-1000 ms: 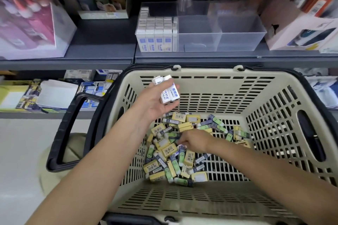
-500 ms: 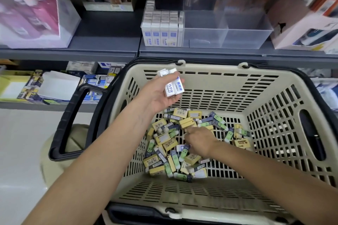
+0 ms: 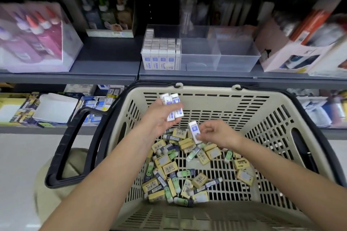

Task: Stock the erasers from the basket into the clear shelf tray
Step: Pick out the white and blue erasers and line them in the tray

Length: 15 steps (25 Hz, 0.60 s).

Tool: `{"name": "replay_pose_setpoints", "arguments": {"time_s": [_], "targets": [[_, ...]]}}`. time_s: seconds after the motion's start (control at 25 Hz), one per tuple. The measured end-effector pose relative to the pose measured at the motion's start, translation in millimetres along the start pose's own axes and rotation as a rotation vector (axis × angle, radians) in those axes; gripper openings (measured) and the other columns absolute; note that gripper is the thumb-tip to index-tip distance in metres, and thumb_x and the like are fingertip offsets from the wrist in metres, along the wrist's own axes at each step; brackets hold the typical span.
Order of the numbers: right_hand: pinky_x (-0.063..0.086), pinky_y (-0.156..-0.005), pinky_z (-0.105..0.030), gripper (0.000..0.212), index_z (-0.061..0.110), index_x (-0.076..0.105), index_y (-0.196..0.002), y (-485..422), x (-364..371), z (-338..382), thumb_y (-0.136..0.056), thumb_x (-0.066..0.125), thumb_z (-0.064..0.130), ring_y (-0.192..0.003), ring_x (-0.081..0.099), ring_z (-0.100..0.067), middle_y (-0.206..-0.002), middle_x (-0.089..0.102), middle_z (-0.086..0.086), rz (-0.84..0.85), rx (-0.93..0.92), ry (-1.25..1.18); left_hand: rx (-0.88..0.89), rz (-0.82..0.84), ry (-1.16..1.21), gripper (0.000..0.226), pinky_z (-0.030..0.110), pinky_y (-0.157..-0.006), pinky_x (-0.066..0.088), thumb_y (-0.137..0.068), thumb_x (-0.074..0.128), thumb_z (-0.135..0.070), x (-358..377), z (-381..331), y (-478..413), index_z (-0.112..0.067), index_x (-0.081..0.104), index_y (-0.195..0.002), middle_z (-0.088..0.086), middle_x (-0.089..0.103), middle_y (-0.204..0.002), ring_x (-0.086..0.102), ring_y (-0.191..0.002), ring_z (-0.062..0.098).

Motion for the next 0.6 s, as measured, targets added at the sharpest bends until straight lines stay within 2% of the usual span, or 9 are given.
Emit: {"name": "replay_pose_setpoints", "arguments": {"time_s": [0.08, 0.16, 0.32, 0.44, 0.6], "targets": [[0.050, -0.062, -0.024, 0.016, 0.011, 0.064, -0.096, 7.9, -10.1, 18.2, -0.081, 0.069, 0.014, -0.062, 0.063, -0.008, -0.071, 0.069, 0.000, -0.014, -0.032, -0.147, 0.117, -0.015, -0.204, 0.023, 0.022, -0.057, 0.051, -0.081, 0.069, -0.003, 3.2, -1.1, 2.0, -0.019, 0.056, -0.091, 0.000, 0.065, -0.086, 0.062, -0.076, 0.012], [0.048, -0.061, -0.026, 0.024, 0.014, 0.060, -0.104, 12.6, -15.0, 34.8, -0.081, 0.068, 0.010, -0.059, 0.062, -0.007, -0.071, 0.070, 0.002, -0.027, -0.073, -0.225, 0.164, 0.020, -0.304, 0.023, 0.021, -0.059, 0.051, -0.080, 0.070, -0.005, 6.3, 1.4, 4.7, -0.019, 0.057, -0.091, -0.001, 0.066, -0.086, 0.063, -0.076, 0.010], [0.051, -0.065, -0.018, 0.021, 0.018, 0.059, -0.097, 10.2, -24.5, 68.4, -0.080, 0.069, 0.010, -0.058, 0.062, -0.005, -0.073, 0.070, -0.002, -0.125, -0.179, -0.204, 0.136, 0.137, -0.153, 0.025, 0.020, -0.058, 0.051, -0.078, 0.070, 0.000, 11.0, -3.1, 10.5, -0.017, 0.061, -0.094, -0.004, 0.072, -0.080, 0.067, -0.068, 0.007], [0.047, -0.056, -0.013, 0.010, 0.022, 0.061, -0.083, 4.5, -37.2, 100.4, -0.084, 0.066, 0.014, -0.053, 0.059, 0.000, -0.060, 0.065, 0.007, -0.195, -0.278, -0.115, 0.165, 0.170, -0.106, 0.026, 0.019, -0.053, 0.051, -0.079, 0.068, 0.004, 11.8, -25.7, 10.8, -0.012, 0.062, -0.098, 0.000, 0.072, -0.078, 0.068, -0.066, 0.010], [0.046, -0.052, -0.016, 0.022, 0.031, 0.056, -0.088, -16.0, -60.1, 143.2, -0.086, 0.064, 0.010, -0.054, 0.062, -0.005, -0.063, 0.061, 0.007, -0.225, -0.371, -0.084, 0.242, 0.111, -0.066, 0.019, 0.021, -0.055, 0.050, -0.084, 0.064, 0.000, 6.9, -67.1, -5.0, -0.013, 0.061, -0.098, 0.004, 0.071, -0.086, 0.065, -0.072, 0.014]]}}
Point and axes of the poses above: each hand's wrist, its own y-axis away from the middle knuckle, its own x-axis out of the palm, z = x × y, the point moved 3 cm from there along -y, towards the middle knuckle
